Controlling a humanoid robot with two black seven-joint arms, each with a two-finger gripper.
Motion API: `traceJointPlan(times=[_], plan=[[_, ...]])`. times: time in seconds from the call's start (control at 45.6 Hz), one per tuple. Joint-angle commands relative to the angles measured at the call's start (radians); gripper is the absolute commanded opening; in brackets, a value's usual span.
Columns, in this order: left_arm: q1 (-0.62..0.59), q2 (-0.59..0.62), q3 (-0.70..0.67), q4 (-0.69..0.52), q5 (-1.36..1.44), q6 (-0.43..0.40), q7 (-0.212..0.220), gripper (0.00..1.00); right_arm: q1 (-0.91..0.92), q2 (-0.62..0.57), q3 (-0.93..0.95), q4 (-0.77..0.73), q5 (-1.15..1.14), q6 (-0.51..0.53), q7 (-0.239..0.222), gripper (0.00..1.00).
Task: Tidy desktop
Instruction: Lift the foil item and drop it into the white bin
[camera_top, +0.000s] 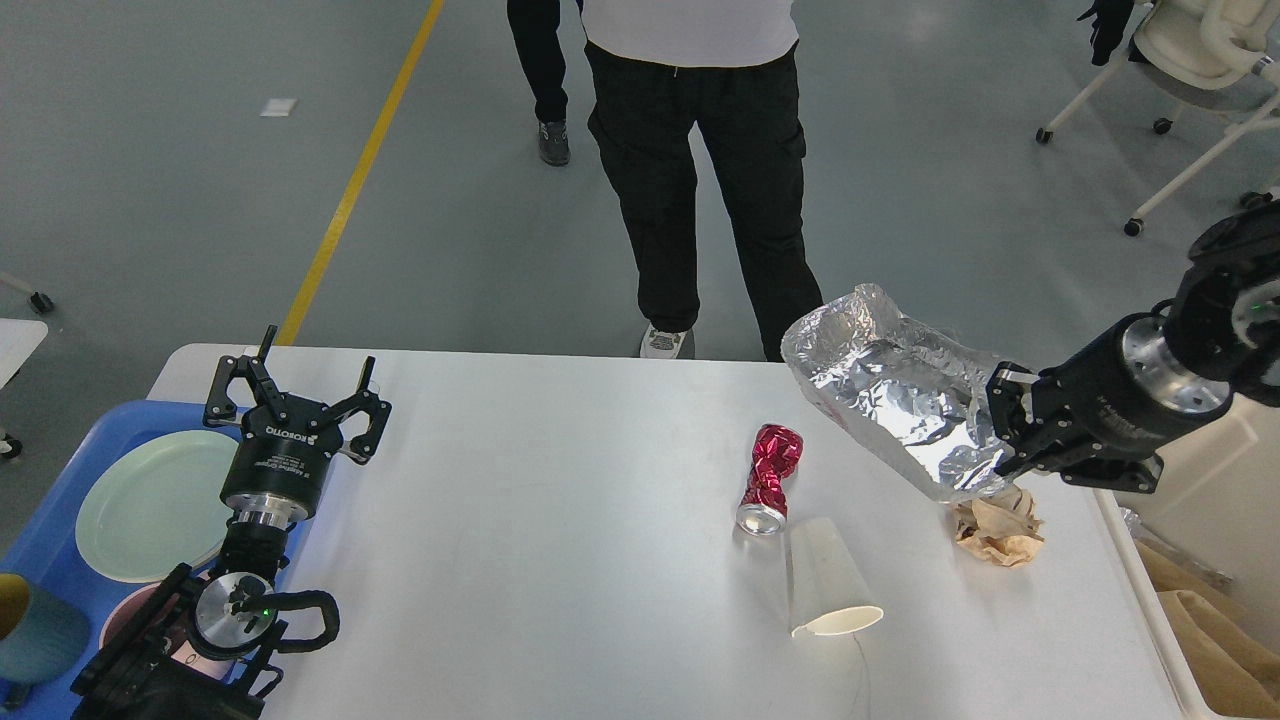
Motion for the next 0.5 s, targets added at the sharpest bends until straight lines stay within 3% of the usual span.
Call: traceJointPlan(times=[0.0, 0.241, 0.482], plan=[[0.000, 0.000, 0.000, 0.000, 0.000, 0.000, 0.000, 0.96, 0.170, -0.022, -0.033, 0.050, -0.148, 0.112, -0.001, 0.00], [0.000, 0.000, 0.000, 0.001, 0.000, 0.000, 0.000, 0.96, 0.182, -0.081, -0.072, 0.047, -0.190, 0.129, -0.001, 0.00], [0.000, 0.000, 0.000, 0.000, 0.000, -0.001, 0.002, 0.96, -0.101, -0.349, -0.154, -0.152, -0.194, -0.027, -0.001, 0.00]])
